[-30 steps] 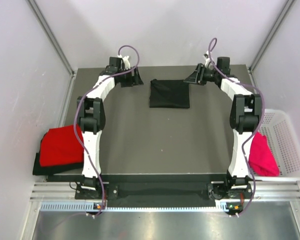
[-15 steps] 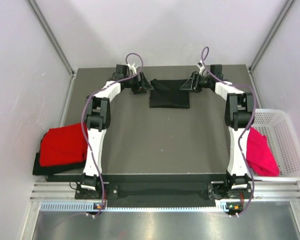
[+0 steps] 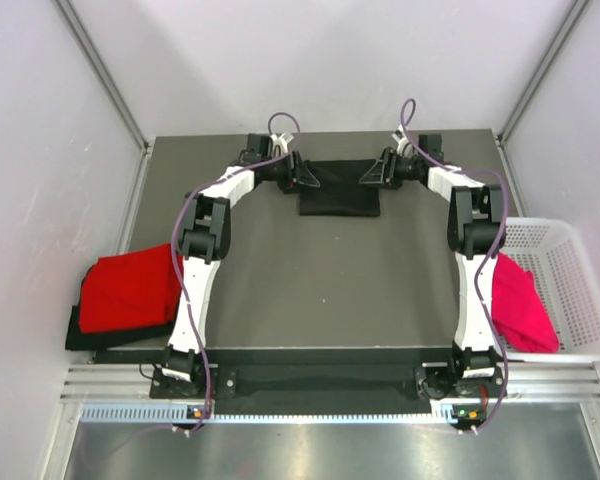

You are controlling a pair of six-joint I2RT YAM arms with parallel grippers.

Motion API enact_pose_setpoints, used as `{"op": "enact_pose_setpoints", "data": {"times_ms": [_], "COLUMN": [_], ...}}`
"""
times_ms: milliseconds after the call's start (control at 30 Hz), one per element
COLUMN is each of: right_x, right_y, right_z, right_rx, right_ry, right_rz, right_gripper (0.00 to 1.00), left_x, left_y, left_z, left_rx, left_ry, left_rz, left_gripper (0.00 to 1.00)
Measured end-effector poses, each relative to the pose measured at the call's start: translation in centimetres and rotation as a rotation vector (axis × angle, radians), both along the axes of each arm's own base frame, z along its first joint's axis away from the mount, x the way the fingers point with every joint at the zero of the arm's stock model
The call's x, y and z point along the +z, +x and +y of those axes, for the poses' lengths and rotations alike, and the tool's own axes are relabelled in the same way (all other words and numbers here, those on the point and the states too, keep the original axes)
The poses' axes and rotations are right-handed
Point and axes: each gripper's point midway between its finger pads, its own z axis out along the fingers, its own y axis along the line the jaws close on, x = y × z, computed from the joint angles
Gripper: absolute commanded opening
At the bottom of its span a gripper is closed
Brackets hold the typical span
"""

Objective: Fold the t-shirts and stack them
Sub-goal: Neatly place the folded tshirt to the corner

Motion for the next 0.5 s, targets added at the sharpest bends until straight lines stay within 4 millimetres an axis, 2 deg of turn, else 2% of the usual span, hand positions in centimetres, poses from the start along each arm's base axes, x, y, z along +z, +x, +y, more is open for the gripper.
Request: {"op": "enact_pose_setpoints", "data": {"times_ms": [67,167,200,300,367,400,500], "right_x": [0.0,0.1,0.1,0.1,0.1,0.2,1.8], "right_y": [0.1,0.2,0.2,0.1,-0.2,-0.4,-1.7], "right_z": [0.0,0.0,0.0,0.0,-0.1,-0.3,-0.7], "right_rx": [-0.001,-0.002,-0.002,0.003,0.011,0.013,0.024], "right_ry": [0.002,0.004,0.004,-0.001,-0.014,-0.027,-0.068], "right_rz": [0.002,-0.001,-0.002,-0.010,-0.021,-0.030,-0.058], "right_gripper": [0.53,0.54,0.54,0.56,0.57,0.57,0.59], "left_x": [-0.2,-0.9,-0.9,-1.1,-1.6,-1.7,-1.6], "left_y": [0.0,-0.1,-0.1,-0.2,-0.6,-0.8,-2.1], "left_z": [0.0,-0.1,-0.1,-0.2,-0.2,-0.3,0.1], "left_rx": [0.006,0.009,0.011,0.016,0.015,0.011,0.008], "left_ry": [0.002,-0.003,-0.006,-0.003,0.004,0.002,0.019], "left_rz": [0.010,0.034,0.038,0.050,0.062,0.066,0.084], "left_gripper": [0.41,0.36,0.30,0.19,0.04,0.00,0.00]}}
